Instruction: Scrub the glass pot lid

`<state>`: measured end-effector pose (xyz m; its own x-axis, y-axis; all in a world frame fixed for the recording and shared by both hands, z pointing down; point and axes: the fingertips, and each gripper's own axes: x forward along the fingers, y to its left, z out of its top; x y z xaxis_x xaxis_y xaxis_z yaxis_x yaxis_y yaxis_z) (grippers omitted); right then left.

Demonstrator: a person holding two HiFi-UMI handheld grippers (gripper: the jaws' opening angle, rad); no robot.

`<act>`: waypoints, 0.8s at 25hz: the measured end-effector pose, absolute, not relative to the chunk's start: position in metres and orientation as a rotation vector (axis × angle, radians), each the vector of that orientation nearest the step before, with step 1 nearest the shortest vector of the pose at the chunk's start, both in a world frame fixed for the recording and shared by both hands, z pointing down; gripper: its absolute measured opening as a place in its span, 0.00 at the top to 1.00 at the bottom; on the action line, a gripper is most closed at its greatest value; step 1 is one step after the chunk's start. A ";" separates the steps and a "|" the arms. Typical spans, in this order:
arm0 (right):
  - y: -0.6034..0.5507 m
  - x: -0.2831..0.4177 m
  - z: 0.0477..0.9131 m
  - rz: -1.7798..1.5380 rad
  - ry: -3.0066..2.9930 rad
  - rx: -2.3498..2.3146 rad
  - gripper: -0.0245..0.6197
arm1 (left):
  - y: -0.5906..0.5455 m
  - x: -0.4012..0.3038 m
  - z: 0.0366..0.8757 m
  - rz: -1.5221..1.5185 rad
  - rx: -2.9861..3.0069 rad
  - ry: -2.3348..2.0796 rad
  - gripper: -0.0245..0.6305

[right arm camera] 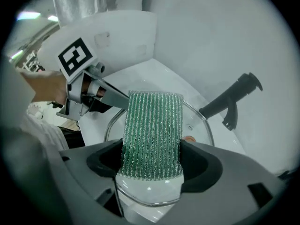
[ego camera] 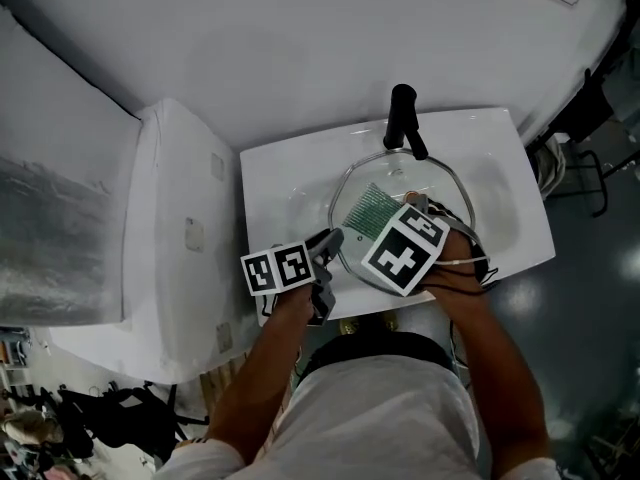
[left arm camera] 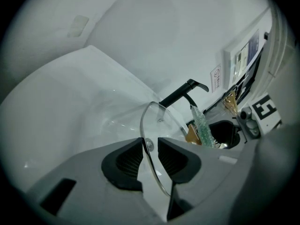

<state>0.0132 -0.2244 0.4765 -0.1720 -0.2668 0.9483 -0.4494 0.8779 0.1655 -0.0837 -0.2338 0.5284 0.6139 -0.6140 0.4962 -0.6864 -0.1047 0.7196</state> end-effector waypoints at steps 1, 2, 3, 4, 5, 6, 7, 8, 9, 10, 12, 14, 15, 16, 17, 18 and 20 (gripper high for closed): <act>-0.224 0.017 0.474 0.204 -1.791 0.555 0.42 | -0.234 -0.084 0.529 0.088 1.790 -1.057 0.79; -0.225 0.022 0.472 0.233 -1.814 0.567 0.42 | -0.234 -0.084 0.529 0.090 1.790 -1.057 0.79; -0.225 0.028 0.471 0.264 -1.837 0.579 0.42 | -0.234 -0.084 0.529 0.091 1.790 -1.058 0.79; -0.225 0.034 0.470 0.296 -1.859 0.591 0.42 | -0.234 -0.084 0.529 0.092 1.791 -1.059 0.79; -0.226 0.041 0.471 0.331 -1.879 0.606 0.42 | -0.234 -0.084 0.529 0.093 1.792 -1.060 0.79; -0.226 0.048 0.471 0.366 -1.900 0.619 0.42 | -0.234 -0.084 0.529 0.094 1.792 -1.060 0.79; -0.226 0.054 0.472 0.401 -1.923 0.628 0.42 | -0.234 -0.084 0.529 0.095 1.792 -1.061 0.79; -0.226 0.060 0.473 0.435 -1.946 0.636 0.42 | -0.234 -0.084 0.529 0.096 1.792 -1.062 0.79; -0.226 0.066 0.474 0.469 -1.966 0.646 0.42 | -0.234 -0.084 0.529 0.098 1.792 -1.063 0.79; -0.227 0.073 0.475 0.503 -1.985 0.660 0.42 | -0.234 -0.084 0.529 0.098 1.791 -1.064 0.79; -0.230 0.086 0.479 0.571 -2.021 0.694 0.42 | -0.234 -0.084 0.529 0.099 1.789 -1.067 0.79; -0.233 0.098 0.483 0.645 -2.056 0.732 0.42 | -0.234 -0.084 0.530 0.100 1.790 -1.071 0.79; -0.235 0.103 0.484 0.684 -2.074 0.749 0.42 | -0.234 -0.084 0.530 0.100 1.790 -1.073 0.79; -0.237 0.108 0.486 0.722 -2.091 0.765 0.42 | -0.234 -0.084 0.529 0.101 1.789 -1.075 0.79; -0.238 0.112 0.487 0.759 -2.103 0.781 0.42 | -0.234 -0.084 0.529 0.102 1.789 -1.076 0.79; -0.239 0.117 0.489 0.794 -2.109 0.798 0.42 | -0.234 -0.084 0.529 0.102 1.788 -1.078 0.79; -0.241 0.128 0.495 0.856 -2.106 0.829 0.42 | -0.234 -0.084 0.529 0.104 1.787 -1.081 0.80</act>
